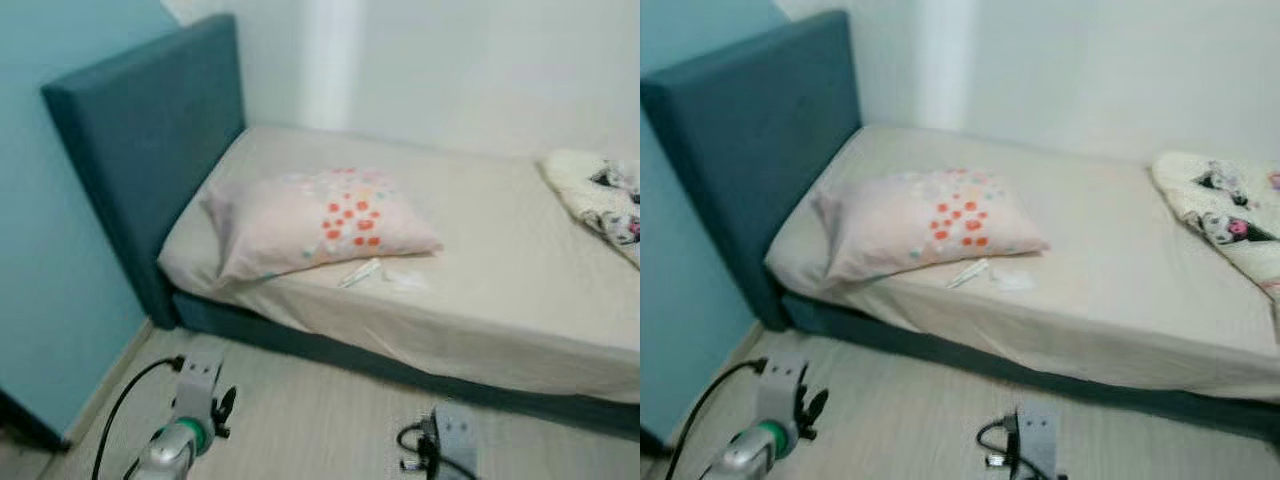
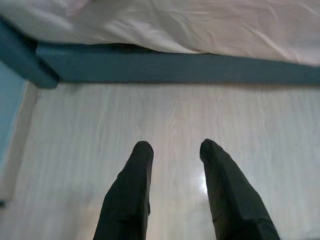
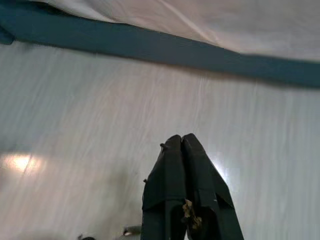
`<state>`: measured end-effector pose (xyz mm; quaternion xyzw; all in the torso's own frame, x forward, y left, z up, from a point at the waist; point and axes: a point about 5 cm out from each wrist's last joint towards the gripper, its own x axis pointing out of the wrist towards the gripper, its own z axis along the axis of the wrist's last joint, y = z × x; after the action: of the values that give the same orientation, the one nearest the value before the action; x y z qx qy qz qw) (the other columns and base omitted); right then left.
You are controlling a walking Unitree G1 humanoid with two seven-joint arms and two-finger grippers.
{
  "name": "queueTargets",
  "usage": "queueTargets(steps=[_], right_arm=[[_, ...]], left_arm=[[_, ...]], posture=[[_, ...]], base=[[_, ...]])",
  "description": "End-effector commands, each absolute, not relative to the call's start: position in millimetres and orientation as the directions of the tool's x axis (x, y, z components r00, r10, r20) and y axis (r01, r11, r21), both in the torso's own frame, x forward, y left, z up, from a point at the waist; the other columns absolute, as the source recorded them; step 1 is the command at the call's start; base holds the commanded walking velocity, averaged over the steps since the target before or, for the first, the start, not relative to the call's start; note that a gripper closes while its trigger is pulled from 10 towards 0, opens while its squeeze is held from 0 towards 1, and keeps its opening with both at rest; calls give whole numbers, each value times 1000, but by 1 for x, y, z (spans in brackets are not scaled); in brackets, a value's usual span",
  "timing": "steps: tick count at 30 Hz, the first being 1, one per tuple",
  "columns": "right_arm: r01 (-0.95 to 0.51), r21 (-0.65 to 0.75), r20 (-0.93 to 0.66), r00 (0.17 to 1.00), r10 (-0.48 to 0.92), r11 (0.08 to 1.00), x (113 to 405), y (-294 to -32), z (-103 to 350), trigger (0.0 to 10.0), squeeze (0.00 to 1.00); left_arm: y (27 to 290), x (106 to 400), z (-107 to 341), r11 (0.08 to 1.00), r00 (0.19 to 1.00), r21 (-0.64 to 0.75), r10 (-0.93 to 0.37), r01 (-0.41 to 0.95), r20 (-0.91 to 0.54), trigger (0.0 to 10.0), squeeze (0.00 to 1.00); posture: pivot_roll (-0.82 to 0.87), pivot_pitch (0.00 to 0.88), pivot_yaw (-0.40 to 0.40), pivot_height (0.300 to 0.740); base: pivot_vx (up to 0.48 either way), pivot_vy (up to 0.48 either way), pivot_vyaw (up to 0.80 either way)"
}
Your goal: Clean up the room
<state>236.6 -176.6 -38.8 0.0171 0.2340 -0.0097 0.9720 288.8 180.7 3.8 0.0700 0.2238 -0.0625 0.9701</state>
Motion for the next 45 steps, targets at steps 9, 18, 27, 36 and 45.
queueTargets(steps=[9, 18, 27, 36, 45], right_arm=[[78, 58, -256, 965, -61, 995, 277, -196, 3, 10000, 0], [-80, 56, -42, 996, 82, 995, 310, -167, 47, 10000, 0], [-144, 61, -1, 990, 144, 988, 316, -151, 56, 10000, 0], [-116, 71, -45, 992, 119, 991, 310, -157, 47, 10000, 0], [-98, 61, -79, 992, 102, 993, 306, -162, 40, 10000, 0]], left_arm=[[170, 299, 22, 953, 941, 233, -113, 193, -319, 10000, 0], [154, 315, 52, 957, 982, 247, -120, 154, -147, 10000, 0], [144, 321, 68, 960, 990, 247, -122, 135, -66, 10000, 0], [141, 322, 70, 961, 990, 242, -125, 136, -61, 10000, 0], [139, 320, 69, 960, 990, 241, -129, 140, -61, 10000, 0]], posture=[[-110, 38, 87, 740], [-114, 37, 81, 740], [-106, 34, 70, 740], [-109, 33, 72, 740], [-109, 36, 69, 740]], base=[[0, 0, -800], [61, 0, -726], [480, 0, 0], [480, 0, 0], [480, 0, 0]])
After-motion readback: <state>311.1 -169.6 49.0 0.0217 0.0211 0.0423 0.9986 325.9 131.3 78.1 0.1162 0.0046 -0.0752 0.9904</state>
